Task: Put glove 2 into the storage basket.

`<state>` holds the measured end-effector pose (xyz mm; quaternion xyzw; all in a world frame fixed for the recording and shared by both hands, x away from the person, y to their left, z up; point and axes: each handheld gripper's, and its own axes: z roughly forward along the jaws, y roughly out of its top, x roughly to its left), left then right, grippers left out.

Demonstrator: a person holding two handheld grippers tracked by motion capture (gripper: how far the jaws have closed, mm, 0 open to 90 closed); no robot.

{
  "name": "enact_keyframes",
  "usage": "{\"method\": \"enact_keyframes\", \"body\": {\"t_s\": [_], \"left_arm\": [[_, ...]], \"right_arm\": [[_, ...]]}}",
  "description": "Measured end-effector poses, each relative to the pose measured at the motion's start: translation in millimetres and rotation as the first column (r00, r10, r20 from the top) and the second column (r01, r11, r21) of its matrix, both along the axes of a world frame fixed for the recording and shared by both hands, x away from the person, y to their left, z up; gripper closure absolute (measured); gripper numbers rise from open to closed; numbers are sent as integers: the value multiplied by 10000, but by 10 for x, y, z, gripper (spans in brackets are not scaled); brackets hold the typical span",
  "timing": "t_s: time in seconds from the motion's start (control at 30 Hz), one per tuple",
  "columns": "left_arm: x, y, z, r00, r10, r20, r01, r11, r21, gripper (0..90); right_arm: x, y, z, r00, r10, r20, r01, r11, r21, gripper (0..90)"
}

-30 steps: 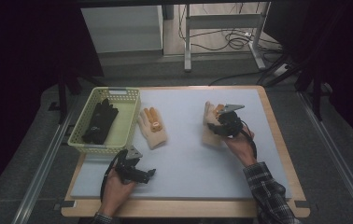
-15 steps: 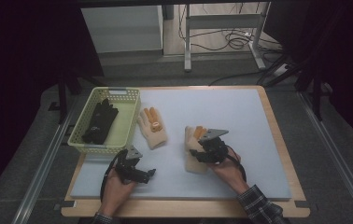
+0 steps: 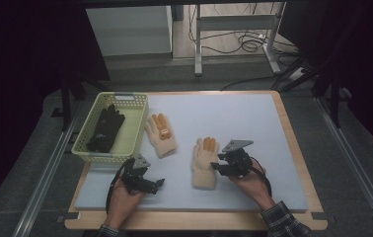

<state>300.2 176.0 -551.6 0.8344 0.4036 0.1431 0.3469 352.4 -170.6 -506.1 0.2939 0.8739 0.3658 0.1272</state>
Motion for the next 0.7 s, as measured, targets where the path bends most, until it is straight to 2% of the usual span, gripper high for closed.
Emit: {"method": "enact_keyframes", "body": {"t_s": [0.03, 0.17, 0.33, 0.5, 0.7], "left_arm": [[0, 0, 0, 10000, -2, 1, 2, 10000, 0, 5], [0, 0, 0, 10000, 2, 0, -2, 10000, 1, 5], [0, 0, 0, 10000, 4, -3, -4, 10000, -1, 5], [0, 0, 0, 10000, 1, -1, -1, 10000, -2, 5], [-1, 0, 0, 10000, 3, -2, -3, 10000, -3, 5]], "right_arm": [[-28, -39, -49, 10000, 21, -91, -21, 10000, -39, 669], [-45, -64, -82, 9999, 105, 24, -105, 9999, 18, 689], [52, -2, 19, 9997, 69, 227, -78, 9991, 417, 594], [247, 196, 78, 9996, 275, 54, -278, 9979, 579, 572], [509, 537, 104, 9978, 653, -102, -645, 9957, 663, 537]]}}
